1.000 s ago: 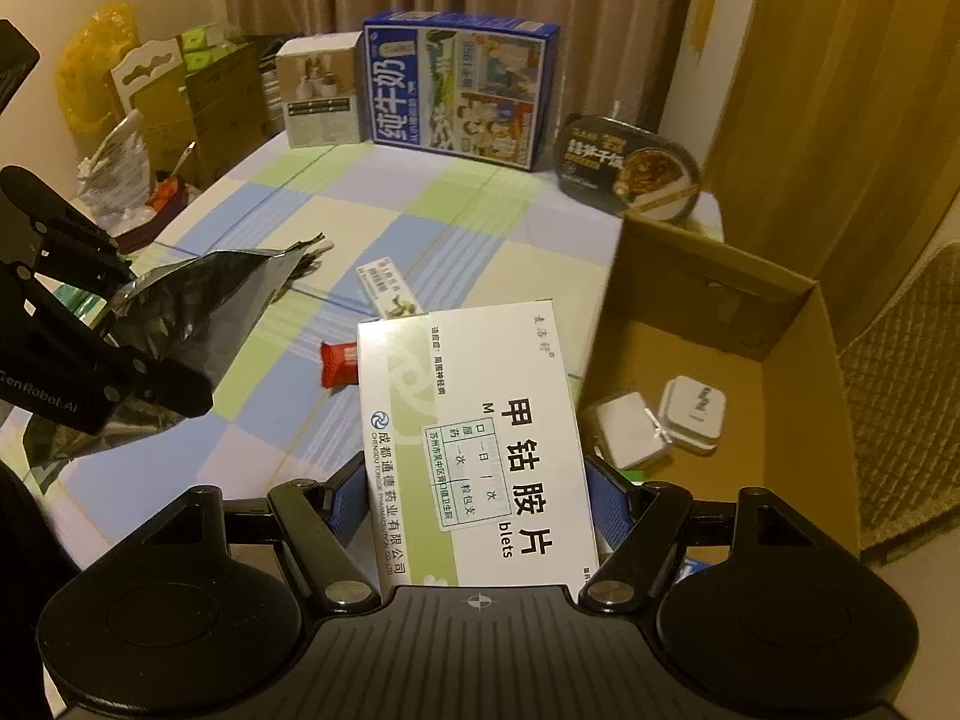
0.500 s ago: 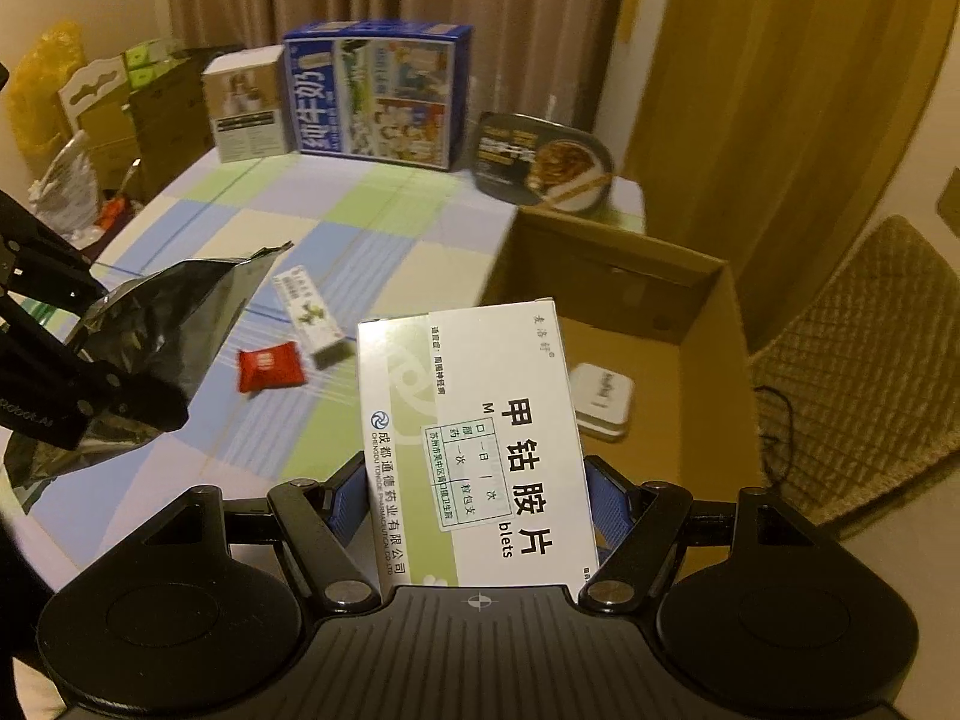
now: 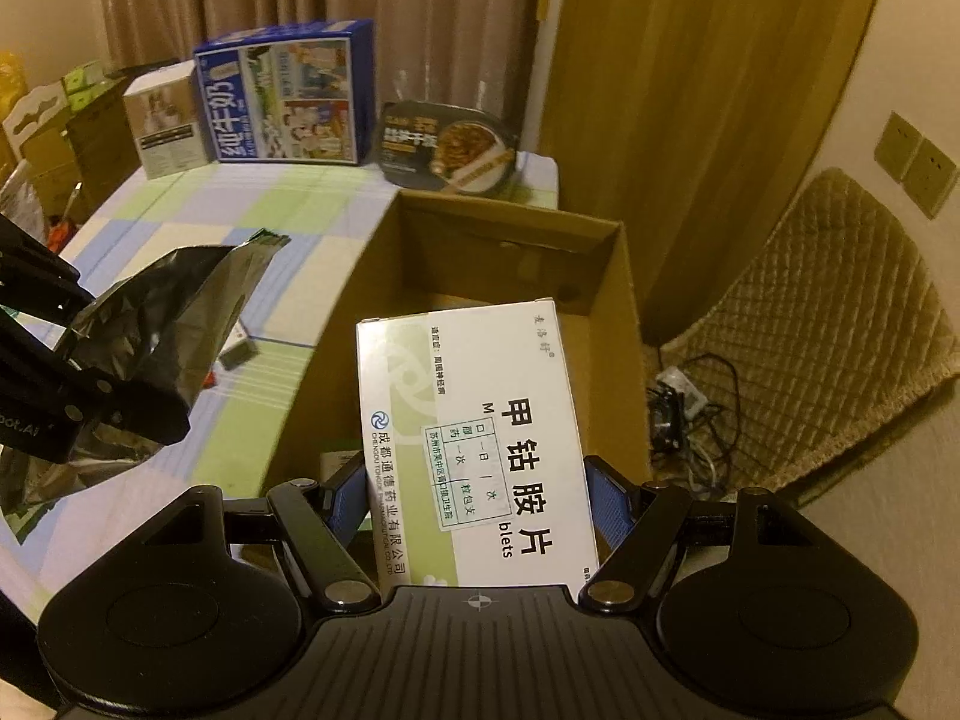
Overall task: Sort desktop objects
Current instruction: 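Lift and carry the foil bag and medicine box over the cardboard box, then lower the foil bag into the box with the left tool while the right tool releases the medicine box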
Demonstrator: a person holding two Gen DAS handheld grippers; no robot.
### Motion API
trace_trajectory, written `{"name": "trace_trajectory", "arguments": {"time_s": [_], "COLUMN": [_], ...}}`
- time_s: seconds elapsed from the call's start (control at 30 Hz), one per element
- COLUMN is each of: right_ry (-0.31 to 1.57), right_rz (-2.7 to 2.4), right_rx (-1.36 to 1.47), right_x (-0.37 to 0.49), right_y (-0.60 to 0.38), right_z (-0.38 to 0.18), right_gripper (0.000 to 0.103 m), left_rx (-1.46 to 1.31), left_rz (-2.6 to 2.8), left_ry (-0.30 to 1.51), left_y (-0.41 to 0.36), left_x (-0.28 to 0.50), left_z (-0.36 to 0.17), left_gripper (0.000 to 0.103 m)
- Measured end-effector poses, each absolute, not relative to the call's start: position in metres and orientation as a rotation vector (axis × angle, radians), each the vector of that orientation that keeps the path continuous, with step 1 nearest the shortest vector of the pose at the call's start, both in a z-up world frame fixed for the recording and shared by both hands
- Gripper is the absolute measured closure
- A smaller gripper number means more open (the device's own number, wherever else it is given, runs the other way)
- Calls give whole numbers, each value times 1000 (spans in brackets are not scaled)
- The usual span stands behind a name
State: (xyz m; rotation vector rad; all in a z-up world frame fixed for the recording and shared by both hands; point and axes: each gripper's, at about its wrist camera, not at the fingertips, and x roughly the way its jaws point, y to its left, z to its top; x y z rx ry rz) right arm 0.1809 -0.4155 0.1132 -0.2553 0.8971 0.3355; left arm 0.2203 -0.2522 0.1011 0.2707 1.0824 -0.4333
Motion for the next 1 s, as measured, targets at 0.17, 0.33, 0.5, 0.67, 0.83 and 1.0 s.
{"name": "trace_trajectory", "arguments": {"time_s": [0.17, 0.33, 0.5, 0.67, 0.83, 1.0], "right_ry": [910, 922, 930, 931, 933, 937], "right_rz": [321, 314, 311, 304, 303, 294], "right_rx": [-243, -228, -213, -199, -184, -168], "right_x": [193, 206, 219, 231, 241, 248], "right_y": [-427, -435, -441, -445, -449, -450], "right_z": [107, 99, 93, 90, 86, 82], "right_gripper": [33, 33, 33, 33, 33, 33], "left_rx": [266, 241, 232, 208, 193, 163], "left_rz": [-455, -460, -450, -435, -417, -413], "left_ry": [1087, 1097, 1109, 1115, 1122, 1133], "left_y": [-276, -291, -301, -304, -308, -312], "left_x": [233, 249, 266, 280, 294, 305], "left_z": [96, 89, 81, 77, 73, 70], "left_gripper": [66, 66, 66, 66, 66, 66]}}
